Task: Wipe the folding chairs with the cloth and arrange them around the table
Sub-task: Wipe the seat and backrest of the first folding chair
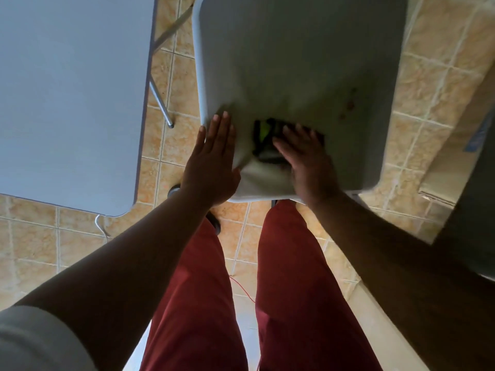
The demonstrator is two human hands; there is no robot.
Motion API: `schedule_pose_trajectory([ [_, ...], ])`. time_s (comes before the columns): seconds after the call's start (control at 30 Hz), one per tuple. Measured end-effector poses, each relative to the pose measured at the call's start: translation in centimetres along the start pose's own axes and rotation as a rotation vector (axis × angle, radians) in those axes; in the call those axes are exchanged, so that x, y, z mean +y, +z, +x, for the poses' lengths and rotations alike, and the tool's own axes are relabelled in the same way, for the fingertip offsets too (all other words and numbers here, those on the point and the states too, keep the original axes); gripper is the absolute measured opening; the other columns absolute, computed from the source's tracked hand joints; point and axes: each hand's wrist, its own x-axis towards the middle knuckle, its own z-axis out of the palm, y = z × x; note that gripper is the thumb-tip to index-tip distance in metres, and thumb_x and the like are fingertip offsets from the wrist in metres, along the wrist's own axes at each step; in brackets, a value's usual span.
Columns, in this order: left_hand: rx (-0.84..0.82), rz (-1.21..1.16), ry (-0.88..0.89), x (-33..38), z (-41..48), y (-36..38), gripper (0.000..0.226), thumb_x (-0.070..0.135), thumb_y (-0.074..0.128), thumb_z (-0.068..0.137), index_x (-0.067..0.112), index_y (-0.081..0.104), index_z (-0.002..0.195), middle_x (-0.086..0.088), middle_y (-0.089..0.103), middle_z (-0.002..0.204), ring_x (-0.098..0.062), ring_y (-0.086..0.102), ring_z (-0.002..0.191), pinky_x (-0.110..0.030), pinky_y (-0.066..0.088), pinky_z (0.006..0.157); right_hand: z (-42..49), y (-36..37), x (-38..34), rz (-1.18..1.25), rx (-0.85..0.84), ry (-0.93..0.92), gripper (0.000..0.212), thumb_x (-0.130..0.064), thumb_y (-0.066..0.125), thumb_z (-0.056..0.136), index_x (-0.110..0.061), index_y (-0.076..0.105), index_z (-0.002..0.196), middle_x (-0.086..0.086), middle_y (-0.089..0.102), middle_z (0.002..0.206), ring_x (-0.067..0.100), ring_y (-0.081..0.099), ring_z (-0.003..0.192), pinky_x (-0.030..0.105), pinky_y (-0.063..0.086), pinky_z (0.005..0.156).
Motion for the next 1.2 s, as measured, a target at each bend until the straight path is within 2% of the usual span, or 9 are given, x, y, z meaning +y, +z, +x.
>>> schedule_pose_trajectory([
  [0.1, 0.006, 0.005, 0.004, 0.0, 0.1, -0.3, 0.085, 0.042, 0.045, 0.088, -0.003, 0.012, 0.152, -0.023, 0.004, 0.161, -0.037, 0.001, 0.15, -0.051, 0.011, 0.121, -4.9, 0.0, -1.7, 0.049, -0.196, -0.1, 0.045, -0.006, 0.042, 0.088, -0.014, 0.058, 0.13, 0.014, 0.054, 0.137, 0.038, 0.046, 0.13, 0.053, 0.038, 0.107],
  [0.2, 0.003, 0.013, 0.014, 0.1, 0.1, -0.5, 0.087, 0.039, 0.052, 0.086, -0.004, 0.013, 0.151, -0.024, 0.005, 0.161, -0.038, 0.002, 0.15, -0.051, 0.011, 0.121, -2.7, -2.7, 0.3, 0.133, -0.101, -0.088, 0.049, -0.004, 0.037, 0.087, -0.013, 0.057, 0.131, 0.018, 0.056, 0.135, 0.035, 0.051, 0.125, 0.041, 0.04, 0.107],
  [0.3, 0.02, -0.01, 0.01, 0.2, 0.2, -0.5, 0.087, 0.034, 0.055, 0.084, -0.005, 0.016, 0.151, -0.026, 0.007, 0.16, -0.038, 0.003, 0.15, -0.051, 0.011, 0.121, 4.0, -5.8, 5.6, 0.116, 0.116, 0.076, 0.047, -0.01, 0.036, 0.091, -0.014, 0.054, 0.134, 0.01, 0.052, 0.139, 0.023, 0.046, 0.13, 0.029, 0.031, 0.113],
  [0.43, 0.039, -0.032, 0.002, 0.3, 0.2, -0.1, 0.086, 0.03, 0.056, 0.083, -0.006, 0.016, 0.15, -0.027, 0.007, 0.16, -0.039, 0.003, 0.149, -0.052, 0.013, 0.121, 9.5, -6.7, 13.5, 0.043, 0.181, 0.487, 0.047, -0.058, 0.047, 0.091, -0.029, 0.062, 0.124, -0.011, 0.059, 0.131, -0.009, 0.052, 0.116, 0.008, 0.039, 0.095],
  [0.6, 0.031, -0.051, 0.015, 0.0, 0.2, 0.0, 0.087, 0.032, 0.056, 0.085, -0.006, 0.013, 0.151, -0.027, 0.005, 0.16, -0.039, 0.001, 0.149, -0.053, 0.012, 0.121, 3.3, -3.6, 6.4, 0.005, 0.145, 0.441, 0.045, -0.007, 0.048, 0.091, -0.016, 0.054, 0.135, 0.013, 0.049, 0.143, 0.034, 0.044, 0.131, 0.042, 0.039, 0.105],
  [0.73, 0.018, -0.052, 0.019, 0.0, 0.1, -0.2, 0.086, 0.033, 0.056, 0.087, -0.007, 0.015, 0.15, -0.028, 0.006, 0.16, -0.04, 0.002, 0.149, -0.053, 0.012, 0.121, -5.2, 0.5, -2.3, 0.027, -0.017, 0.313, 0.05, -0.006, 0.038, 0.087, -0.012, 0.055, 0.133, 0.017, 0.05, 0.14, 0.041, 0.045, 0.129, 0.055, 0.042, 0.1],
  [0.87, 0.009, -0.018, 0.037, -0.2, -0.1, -0.6, 0.085, 0.037, 0.055, 0.089, -0.007, 0.015, 0.15, -0.026, 0.006, 0.16, -0.04, 0.002, 0.149, -0.055, 0.014, 0.12, -7.7, -0.6, -4.5, 0.184, -0.149, 0.208, 0.052, 0.001, 0.041, 0.084, -0.012, 0.056, 0.132, 0.015, 0.053, 0.138, 0.034, 0.046, 0.13, 0.05, 0.045, 0.102],
  [1.07, 0.051, -0.053, -0.005, -0.5, 1.2, -1.8, 0.088, 0.038, 0.057, 0.088, -0.003, 0.012, 0.152, -0.023, 0.003, 0.161, -0.037, -0.001, 0.15, -0.052, 0.009, 0.121, 3.2, -8.3, 4.9, 0.143, 0.208, 0.376, 0.052, 0.007, 0.045, 0.086, -0.008, 0.052, 0.135, 0.015, 0.053, 0.138, 0.028, 0.047, 0.129, 0.03, 0.031, 0.113],
  [1.2, 0.048, -0.077, -0.05, -1.1, 2.2, -1.2, 0.086, 0.04, 0.055, 0.09, -0.002, 0.013, 0.152, -0.021, 0.002, 0.162, -0.035, -0.001, 0.15, -0.053, 0.012, 0.121, 12.7, -11.5, 11.5, 0.073, 0.25, 0.605, 0.038, -0.021, 0.047, 0.092, -0.016, 0.06, 0.128, 0.008, 0.061, 0.129, 0.022, 0.054, 0.12, 0.027, 0.039, 0.103],
])
